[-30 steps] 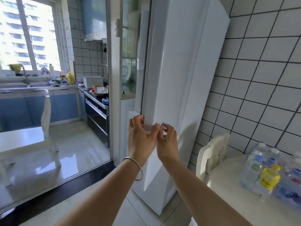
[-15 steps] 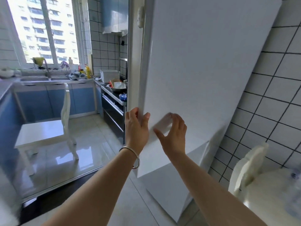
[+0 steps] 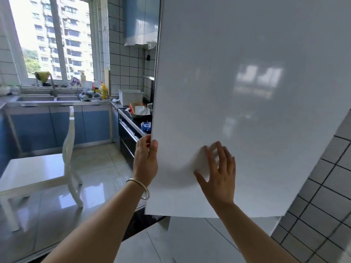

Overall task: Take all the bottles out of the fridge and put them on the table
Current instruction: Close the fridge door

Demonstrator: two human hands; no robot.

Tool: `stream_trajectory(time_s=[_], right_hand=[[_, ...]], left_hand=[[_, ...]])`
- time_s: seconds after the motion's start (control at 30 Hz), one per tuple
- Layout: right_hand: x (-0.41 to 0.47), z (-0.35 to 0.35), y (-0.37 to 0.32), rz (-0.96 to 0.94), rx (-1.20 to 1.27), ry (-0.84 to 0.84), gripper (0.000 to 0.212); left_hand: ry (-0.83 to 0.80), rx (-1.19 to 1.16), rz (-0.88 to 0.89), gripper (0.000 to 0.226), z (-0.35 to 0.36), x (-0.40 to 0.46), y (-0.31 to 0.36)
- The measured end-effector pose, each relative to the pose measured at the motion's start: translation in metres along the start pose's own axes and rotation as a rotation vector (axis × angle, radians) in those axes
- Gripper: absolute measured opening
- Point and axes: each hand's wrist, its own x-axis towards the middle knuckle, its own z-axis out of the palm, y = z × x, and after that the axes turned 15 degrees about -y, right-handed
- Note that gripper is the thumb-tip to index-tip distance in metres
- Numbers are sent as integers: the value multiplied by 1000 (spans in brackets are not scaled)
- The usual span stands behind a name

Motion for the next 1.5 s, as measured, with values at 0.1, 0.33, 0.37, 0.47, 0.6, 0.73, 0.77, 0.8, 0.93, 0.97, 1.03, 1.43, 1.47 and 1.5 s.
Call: stream_trajectory(time_s=[0.1,0.33,0.37,0.47,0.6,0.73,0.77,0.8,0.93,0.97,1.03,1.43,1.47,1.5], right_hand=[[19,19,10,-5,-119,46,79],[65,64,25,31,-310,149,75],[71,70,26,50,-331,159,74],[92,89,33,109,-381,170,72],[118,109,41,221,-488,164,70],[141,124,42,374,-565,111,78],[147,127,42,408,-577,101,80],[151,130,42,441,-585,93,82],[162,141,46,524,-591,82,78],[163,142,47,536,-597,78,73],[166,145,50,561,-613,65,67],[195,161,68,637,-549,69,101],[196,163,70,651,-543,63,104],[198,164,72,666,-540,51,106]], left_hand=[[-10,-55,11,31,7,32,-28],[-21,-281,60,46,39,107,-80],[-51,-316,63,46,44,120,-89],[-127,-380,53,40,61,156,-108],[-242,-381,134,36,82,200,-124],[-439,-464,141,28,100,244,-147],[-466,-475,145,25,105,252,-151],[-488,-487,155,19,110,260,-154],[-560,-625,135,16,131,278,-165],[-574,-642,123,17,136,281,-168],[-605,-664,109,19,141,289,-171],[-681,-711,38,13,180,323,-169],[-686,-715,25,14,183,325,-170],[-692,-724,12,15,187,327,-170]])
